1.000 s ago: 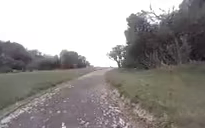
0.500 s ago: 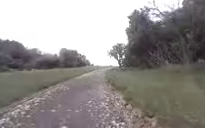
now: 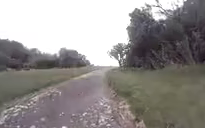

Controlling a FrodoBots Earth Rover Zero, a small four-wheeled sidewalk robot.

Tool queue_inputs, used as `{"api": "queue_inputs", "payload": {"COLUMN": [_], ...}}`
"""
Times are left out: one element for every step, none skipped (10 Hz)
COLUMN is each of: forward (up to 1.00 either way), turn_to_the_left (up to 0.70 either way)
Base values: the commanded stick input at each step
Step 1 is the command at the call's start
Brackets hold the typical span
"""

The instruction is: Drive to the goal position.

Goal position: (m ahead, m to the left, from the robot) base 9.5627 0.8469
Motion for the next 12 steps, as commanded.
{"api": "queue_inputs", "payload": {"forward": [0.85,0.85,0.85,0.85,0.85,0.85,0.85,0.85,0.85,0.85,0.85,0.85], "turn_to_the_left": [0.0,0.0,0.0,0.0,0.0,0.0,0.0,0.0,0.0,0.0,0.0,0.0]}}
